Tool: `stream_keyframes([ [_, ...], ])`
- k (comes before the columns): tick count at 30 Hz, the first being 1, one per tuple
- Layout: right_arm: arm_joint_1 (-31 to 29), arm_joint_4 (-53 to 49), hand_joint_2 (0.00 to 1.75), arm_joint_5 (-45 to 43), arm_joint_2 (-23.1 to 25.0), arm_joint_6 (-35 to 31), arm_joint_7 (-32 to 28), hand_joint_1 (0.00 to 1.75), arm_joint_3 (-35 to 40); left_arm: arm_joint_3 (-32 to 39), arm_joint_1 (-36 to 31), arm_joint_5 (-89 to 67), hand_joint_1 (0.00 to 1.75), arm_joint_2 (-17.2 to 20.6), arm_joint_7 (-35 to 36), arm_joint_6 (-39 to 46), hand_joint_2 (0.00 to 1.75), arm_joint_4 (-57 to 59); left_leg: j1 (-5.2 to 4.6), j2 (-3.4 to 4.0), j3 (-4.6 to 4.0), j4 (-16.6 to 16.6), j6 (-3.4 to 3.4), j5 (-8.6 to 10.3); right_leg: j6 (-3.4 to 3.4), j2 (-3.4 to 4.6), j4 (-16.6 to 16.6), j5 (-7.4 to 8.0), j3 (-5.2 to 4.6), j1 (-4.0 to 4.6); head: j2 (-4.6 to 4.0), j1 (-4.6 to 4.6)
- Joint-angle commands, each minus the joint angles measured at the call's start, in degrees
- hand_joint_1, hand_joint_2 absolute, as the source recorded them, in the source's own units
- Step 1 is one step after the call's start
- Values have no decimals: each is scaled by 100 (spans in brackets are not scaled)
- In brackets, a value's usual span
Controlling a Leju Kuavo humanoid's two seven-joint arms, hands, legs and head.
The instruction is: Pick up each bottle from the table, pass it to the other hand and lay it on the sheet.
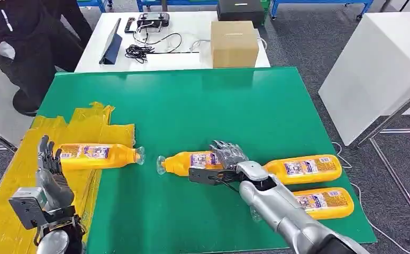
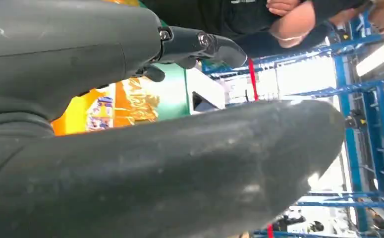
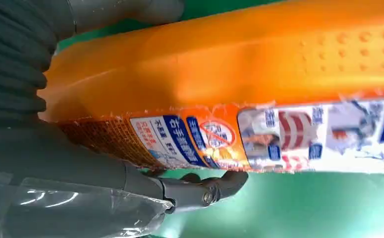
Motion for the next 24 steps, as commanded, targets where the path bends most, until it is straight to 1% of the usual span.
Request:
stream_keyframes([
  [1, -16, 896, 175, -185, -41, 139, -32, 175, 533, -203, -303, 78, 0, 146, 37, 44, 0, 341, 6, -20, 11, -12, -5, 12, 0, -22, -19, 8, 21, 6, 0, 2],
  [5, -48, 820, 175, -283, -89, 161, 15, 175, 555, -240, -346, 176, 0, 180, 62, 33, 0, 387, 7, -21, 25, -13, -5, 15, 0, -23, -20, 12, 17, 6, 0, 0],
  [6, -48, 820, 175, -283, -89, 161, 15, 175, 555, -240, -346, 176, 0, 180, 62, 33, 0, 387, 2, -16, 42, -10, -4, 9, -1, -17, -14, 5, 11, 2, 0, 0],
  [11, -41, 788, 175, -322, -106, 114, 34, 175, 538, -258, -342, 185, 0, 191, 63, 43, 0, 364, 7, -20, 36, -15, -6, 15, -2, -23, -21, 11, -2, 6, 0, 0],
  [13, 6, 748, 175, -424, -95, -36, 52, 175, 415, -263, -329, 203, 0, 190, 74, 40, 0, 347, 2, -11, 54, -8, -3, 2, -1, -11, -12, 0, 22, 1, 0, 0],
  [14, 74, 622, 175, -522, -93, -332, 40, 175, 260, -282, -293, 315, 0, 202, 171, -51, 0, 319, 5, -17, 45, -13, -5, 8, -1, -18, -20, 6, 19, 5, 0, 0],
  [15, 58, 604, 175, -517, -91, -327, 38, 175, 267, -281, -275, 317, 0, 203, 171, -50, 0, 312, 3, -11, 53, -9, -3, 2, 0, -12, -14, 1, 54, 2, 0, 0],
  [17, 79, 521, 175, -544, -97, -376, 51, 175, 242, -290, -254, 350, 0, 211, 195, -83, 0, 292, 2, -11, 54, -8, -3, 2, 0, -13, -14, 1, 56, 2, 0, 0],
  [19, 255, 181, 175, -691, -92, -942, -82, 175, -26, -283, -157, 677, 0, 200, 378, -380, 0, 207, 2, -8, 47, -6, -3, 4, 0, -9, -10, 4, 49, 2, 0, -2],
  [20, 462, -234, 175, -822, -77, -1529, -301, 175, -299, -236, -60, 1014, 0, 124, 408, -615, 0, 109, 4, -10, 43, -8, -4, 8, 0, -12, -14, 7, 46, 3, 0, 0],
  [21, 652, -535, 175, -836, -201, -1616, -297, 175, -361, -173, 154, 1061, 0, 63, 409, -691, 0, 28, 6, -14, 34, -12, -5, 13, 0, -16, -19, 12, 39, 5, 0, 0],
  [22, 948, -1094, 175, -926, -219, -2083, -649, 175, -598, -120, 319, 1524, 0, -35, 297, -1107, 0, -48, 3, -14, 45, -11, -3, 5, 1, -14, -17, 4, 48, 2, 0, 0],
  [24, 1202, -1584, 175, -864, -321, -2025, -537, 175, -642, -57, 536, 1525, 0, -112, 232, -1216, 0, -162, 2, -8, 41, -8, -2, 1, 1, -6, -14, 2, 46, 2, 0, 0],
])
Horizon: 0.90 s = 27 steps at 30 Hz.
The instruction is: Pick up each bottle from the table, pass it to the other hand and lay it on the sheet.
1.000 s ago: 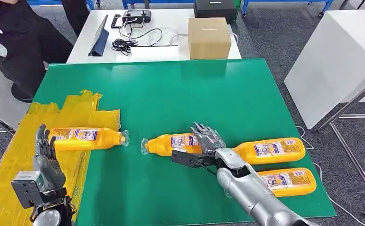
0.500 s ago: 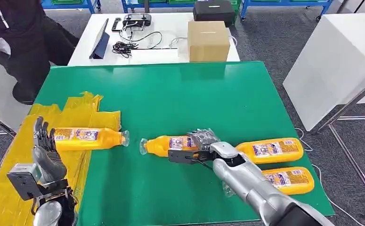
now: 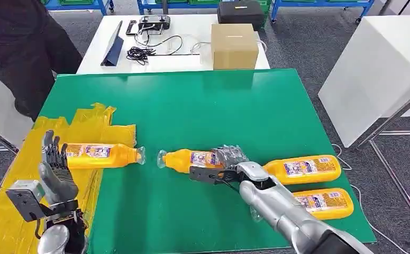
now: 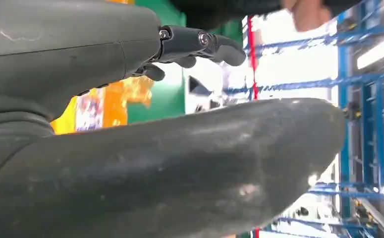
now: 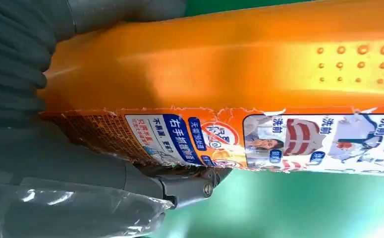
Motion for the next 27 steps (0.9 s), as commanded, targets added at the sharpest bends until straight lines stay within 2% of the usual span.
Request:
stream_keyframes([
  [1, 1193, -1804, 175, -214, -310, -1064, -473, 175, -793, 133, 648, 869, 0, -195, -81, -874, 0, -188, 0, 5, -10, -2, -2, -3, 2, 2, -5, -1, -5, 1, 0, 0],
  [7, 1174, -1747, 175, -223, -287, -1056, -481, 175, -805, 155, 572, 866, 0, -199, -76, -875, 0, -163, -1, -14, -68, 4, -5, 0, 2, -11, -1, 0, -53, 3, 0, -2],
  [23, 1174, -1747, 175, -223, -287, -1056, -481, 175, -805, 155, 572, 866, 0, -199, -76, -875, 0, -163, 0, -4, -74, 3, -5, -1, 2, -2, -2, 2, -61, 3, 0, -2],
  [24, 1773, -2626, 175, -1206, 462, -1711, -2641, 175, -1177, -268, 791, 3026, 0, -469, 642, -2821, 175, -256, -3, -7, -73, 1, -3, 0, 2, -3, 0, 1, -62, 0, 0, -2],
  [25, 1969, -3118, 175, -865, 663, -1886, -2092, 175, -820, -617, 951, 2727, 0, -650, 464, -2609, 175, -374, -1, -5, -77, 5, -6, -4, 0, -3, 3, -3, -65, 3, 0, -2],
  [26, 2034, -3443, 175, -760, 672, -1988, -1677, 175, -508, -915, 1013, 2669, 0, -640, 303, -2373, 175, -402, 0, 7, -75, 7, -6, -11, -1, 11, 5, -6, -69, 4, 0, -2],
  [27, 2022, -3527, 175, -766, 646, -2061, -1517, 175, -353, -1084, 1021, 2701, 0, -569, 215, -2221, 175, -416, 1, 6, -76, 10, -7, -14, 0, 10, 7, -8, -69, 4, 0, 2],
])
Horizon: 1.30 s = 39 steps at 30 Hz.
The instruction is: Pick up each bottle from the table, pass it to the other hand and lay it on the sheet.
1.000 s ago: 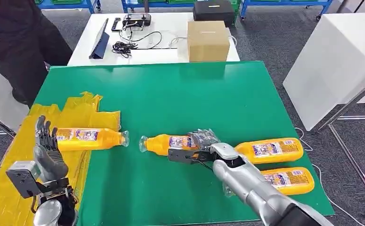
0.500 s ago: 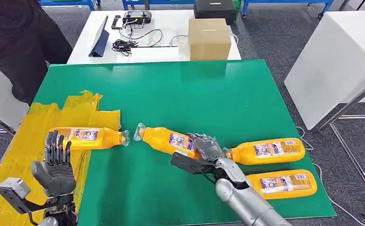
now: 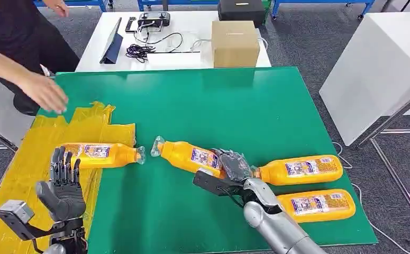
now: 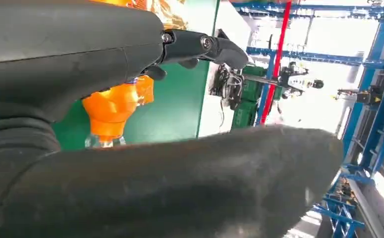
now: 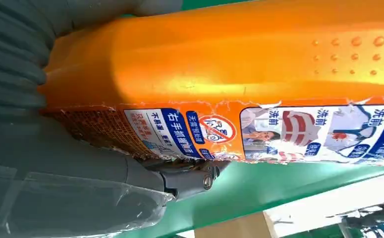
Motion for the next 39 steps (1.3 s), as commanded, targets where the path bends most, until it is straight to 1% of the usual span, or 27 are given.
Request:
stream_keyframes([
  [1, 662, -1695, 175, -343, 829, -888, -841, 175, 460, -1123, 373, 1617, 0, -390, 98, -1119, 175, -184, 3, 10, -16, 10, -6, -11, -1, 7, 11, -8, -15, 3, 0, 2],
  [3, 569, -1614, 175, -500, 692, -977, -840, 175, 515, -1226, 320, 1784, 0, -185, 38, -981, 175, -187, 1, 34, -5, -2, -7, -11, 0, 26, 0, -6, -18, 1, 0, -2],
  [5, 564, -1598, 175, -540, 659, -982, -878, 175, 484, -1197, 310, 1801, 0, -160, 39, -976, 175, -187, 7, 17, 2, -4, -11, -8, -2, 9, -7, -7, -3, 7, 0, 0],
  [6, 547, -1556, 175, -584, 640, -968, -946, 175, 461, -1168, 299, 1853, 0, -150, 58, -984, 175, -176, 2, -3, -18, -2, -4, 1, -1, -9, -1, -3, -21, -1, 0, 0],
  [7, 546, -1503, 175, -598, 675, -971, -1001, 175, 457, -1160, 299, 1889, 0, -142, 70, -1019, 175, -171, 4, -11, -17, -2, -5, 2, -2, -14, -3, -3, -21, 1, 0, -2],
  [10, 567, -1471, 175, -567, 752, -990, -1064, 175, 510, -1164, 298, 1956, 0, -154, 82, -1090, 175, -134, 7, 14, -20, -2, -5, 0, -1, 8, -3, 3, -25, 4, 0, 2],
  [15, 567, -1463, 175, -566, 768, -1003, -1071, 175, 523, -1174, 294, 1967, 0, -155, 86, -1098, 175, -116, 3, -2, -13, -4, -5, 0, -1, -7, -4, -2, -15, 1, 0, 2],
  [23, 559, -1463, 175, -569, 763, -1007, -1071, 175, 525, -1183, 303, 1994, 0, -153, 98, -1111, 175, -109, 4, 5, -12, -4, -7, 0, -1, 0, -5, 0, -14, 3, 0, 0],
  [29, 415, -1165, 175, -589, 852, -935, -1047, 175, 606, -1271, 242, 1991, 0, -144, 82, -1142, 175, -88, 2, 6, -18, -4, -4, 2, 0, 1, -2, 2, -21, 1, 0, 0],
  [35, 139, -784, 175, -583, 981, -703, -812, 175, 823, -1371, 144, 1829, 0, -122, 47, -1053, 175, -35, 5, 17, -10, -6, -8, 1, -1, 10, -5, 4, -15, 4, 0, -2],
  [39, -76, -444, 175, -573, 1075, -485, -604, 175, 972, -1458, 94, 1658, 0, -108, 11, -993, 175, -58, 1, 10, -14, -6, -5, 3, -1, 5, -2, 3, -18, 0, 0, 0],
])
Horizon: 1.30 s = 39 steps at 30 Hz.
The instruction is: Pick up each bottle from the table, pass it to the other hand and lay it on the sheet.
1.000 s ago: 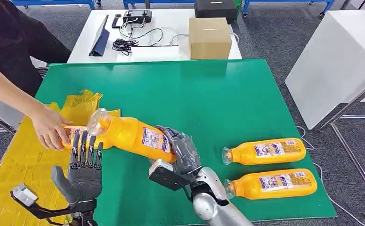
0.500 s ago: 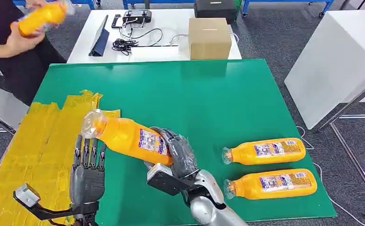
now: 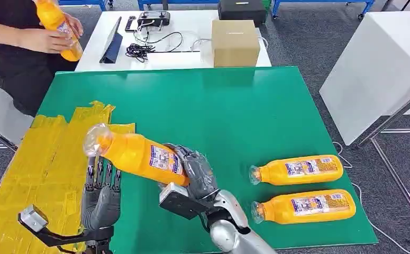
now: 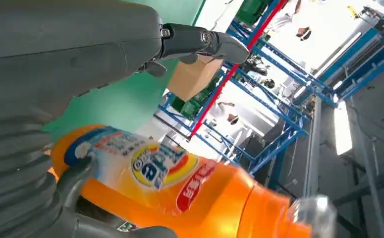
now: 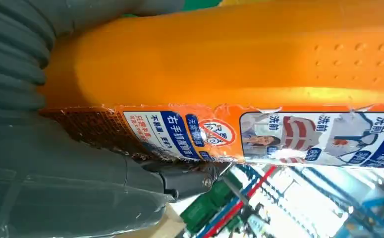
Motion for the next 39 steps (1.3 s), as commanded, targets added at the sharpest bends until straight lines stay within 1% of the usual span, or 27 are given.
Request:
stream_keyframes([
  [1, -663, 988, 175, -13, 144, 329, 324, 175, 420, -236, -242, -287, 0, 159, -58, 144, 175, 166, 2, 15, 11, -6, -6, 1, 0, 11, -7, 5, 7, 2, 0, 0],
  [7, -865, 1299, 175, 127, 231, 526, 549, 175, 662, -300, -286, -334, 0, 171, -58, 127, 175, 167, 5, 15, 11, -5, -6, 0, 0, 11, -8, 4, 9, 5, 0, 0],
  [14, -1085, 1769, 175, 583, 446, 766, 943, 175, 1233, -241, -235, -371, 0, 168, -27, 101, 175, 50, 6, 18, 12, -7, -8, -1, -1, 13, -9, 4, 9, 5, 0, 0],
  [16, -1140, 1811, 175, 804, 432, 655, 1006, 175, 1337, -217, -197, -408, 0, 161, -23, 137, 175, -27, 3, 14, 10, -5, -6, -1, 0, 10, -6, 2, 7, 3, 0, 0],
  [18, -1140, 1811, 175, 804, 432, 655, 1006, 175, 1337, -217, -197, -408, 0, 161, -23, 137, 175, -27, 7, 22, 17, -6, -8, -3, 0, 16, -10, 4, 14, 7, 0, 2],
  [19, -1140, 1811, 175, 804, 432, 655, 1006, 175, 1337, -217, -197, -408, 0, 161, -23, 137, 175, -27, 2, 7, 6, -4, -4, 0, 0, 3, -5, 1, 5, 1, 0, 0],
  [22, -1140, 1811, 175, 804, 432, 655, 1006, 175, 1337, -217, -197, -408, 0, 161, -23, 137, 175, -27, 3, 5, 7, -5, -3, 0, 1, 1, -7, 1, 7, 2, 0, 0],
  [24, -1176, 1850, 175, 795, 403, 764, 1013, 175, 1407, -214, -106, -349, 0, 262, -12, 149, 175, -86, 6, 1, 9, -4, -5, 0, 0, -4, -9, 0, 12, 5, 0, 0],
  [27, -1216, 1925, 175, 1077, 437, 643, 1071, 175, 1557, -151, -11, -226, 0, 296, -3, 89, 175, -183, 6, 17, 14, -6, -7, -3, 0, 12, -11, 3, 12, 6, 0, 0],
  [29, -1235, 1930, 175, 1123, 463, 694, 1079, 175, 1661, -109, 11, -176, 0, 323, 60, 49, 175, -223, 5, 12, 11, -5, -7, -2, -1, 7, -8, 1, 10, 5, 0, 0],
  [32, -1272, 1895, 175, 1168, 440, 807, 1064, 175, 1857, 85, 91, 31, 0, 201, 188, -91, 175, -278, 3, 6, 5, -3, -4, -1, 0, 2, -5, 0, 3, 2, 0, 0],
  [37, -1260, 1896, 175, 1164, 450, 810, 1066, 175, 1870, 98, 101, 38, 0, 206, 194, -99, 175, -282, 8, 7, 6, -2, -5, -1, 0, -1, -7, 0, 7, 6, 0, 0],
  [39, -1307, 1908, 175, 1200, 448, 889, 1036, 175, 2005, 175, 93, 43, 0, 188, 212, -128, 175, -268, 9, 3, 6, -2, -5, 0, 0, -4, -9, 1, 7, 7, 0, 0],
])
